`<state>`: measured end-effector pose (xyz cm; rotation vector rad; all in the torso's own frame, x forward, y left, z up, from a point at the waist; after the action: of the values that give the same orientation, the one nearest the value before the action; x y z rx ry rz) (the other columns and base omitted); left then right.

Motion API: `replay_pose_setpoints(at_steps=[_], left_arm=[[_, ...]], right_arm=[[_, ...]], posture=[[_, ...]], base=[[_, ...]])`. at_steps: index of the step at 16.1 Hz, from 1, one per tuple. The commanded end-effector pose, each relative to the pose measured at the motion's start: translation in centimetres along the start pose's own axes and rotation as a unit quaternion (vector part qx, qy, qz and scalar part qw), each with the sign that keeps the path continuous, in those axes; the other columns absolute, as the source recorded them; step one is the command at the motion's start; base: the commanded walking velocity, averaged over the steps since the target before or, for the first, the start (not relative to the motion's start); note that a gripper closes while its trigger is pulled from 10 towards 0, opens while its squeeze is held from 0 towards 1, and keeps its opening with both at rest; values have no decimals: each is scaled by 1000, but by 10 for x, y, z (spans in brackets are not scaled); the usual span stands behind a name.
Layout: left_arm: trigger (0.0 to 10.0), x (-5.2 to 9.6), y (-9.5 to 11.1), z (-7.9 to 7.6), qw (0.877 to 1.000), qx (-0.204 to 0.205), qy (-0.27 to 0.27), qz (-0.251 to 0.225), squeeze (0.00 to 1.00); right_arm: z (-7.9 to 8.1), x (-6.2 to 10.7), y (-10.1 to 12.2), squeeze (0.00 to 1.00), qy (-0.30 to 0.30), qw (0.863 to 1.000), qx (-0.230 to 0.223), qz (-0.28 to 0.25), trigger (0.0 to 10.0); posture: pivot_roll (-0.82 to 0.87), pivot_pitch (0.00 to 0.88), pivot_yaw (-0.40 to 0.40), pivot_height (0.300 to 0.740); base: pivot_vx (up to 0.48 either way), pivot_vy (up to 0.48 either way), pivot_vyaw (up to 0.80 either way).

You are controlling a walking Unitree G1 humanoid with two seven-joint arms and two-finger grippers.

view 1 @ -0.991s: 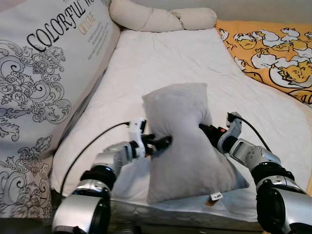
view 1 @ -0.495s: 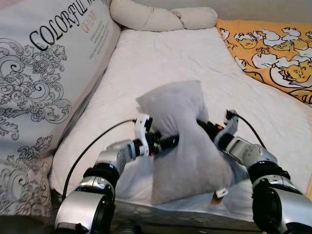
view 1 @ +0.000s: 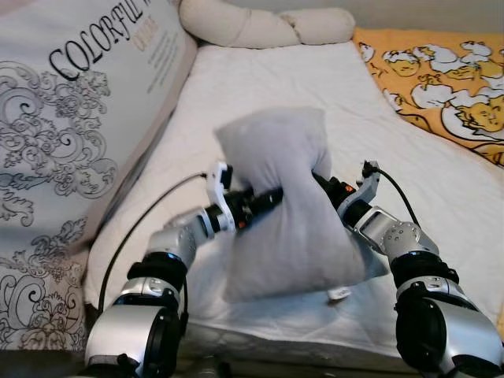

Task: Clean up the room

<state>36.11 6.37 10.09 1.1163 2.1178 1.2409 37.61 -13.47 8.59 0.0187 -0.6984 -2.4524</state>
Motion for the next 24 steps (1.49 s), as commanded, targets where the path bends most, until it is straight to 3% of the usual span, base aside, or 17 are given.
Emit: replay_pose_setpoints(at_steps=[1,4,7,8,10,13,19,24], left_arm=[[0,-13,22,-16,999,-24,-34,-29,0],[0,-11,39,-23,996,-49,-40,-56,0],[0,-7,43,-26,996,-76,-24,-49,0],[0,-2,42,-30,994,-105,0,-40,0],[0,-1,41,-27,993,-112,21,-35,0],[0,12,43,-16,983,-149,108,-25,0],[0,28,47,-17,971,-171,164,-45,0],[0,31,43,-25,968,-184,166,-34,0]], right_arm=[[20,-12,-11,0,43,999,-7,14,0],[25,-11,-7,0,46,998,-5,-31,0],[31,-7,-4,0,53,996,22,-63,0],[42,-2,-5,0,72,993,46,-85,0],[45,-1,-4,0,78,991,53,-95,0],[53,7,-4,0,69,986,85,-127,0],[38,21,-24,0,3,985,127,-119,0],[37,23,-24,0,-11,983,135,-126,0]], posture=[[-68,0,86,740],[-65,0,96,740],[-70,0,108,740],[-70,0,110,740],[-65,0,108,740],[-54,0,101,740],[-41,0,82,740],[-31,0,83,740]], base=[[0,0,0],[0,0,0],[0,0,0],[0,0,0],[0,0,0],[0,0,0],[0,0,0],[0,0,0]])
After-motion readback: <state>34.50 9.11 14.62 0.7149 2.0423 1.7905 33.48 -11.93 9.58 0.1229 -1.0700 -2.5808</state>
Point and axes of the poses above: a point about 5 cm out from each wrist's last joint towards the gripper, its own x axis pointing back from the gripper into the wrist, its own y axis along the axis of the wrist's last joint, z = x × y, the point moved 3 cm from there along -x, pointing out of the wrist towards the gripper, and after that the axes turned 4 degrees about -x, right-handed, at the moved point
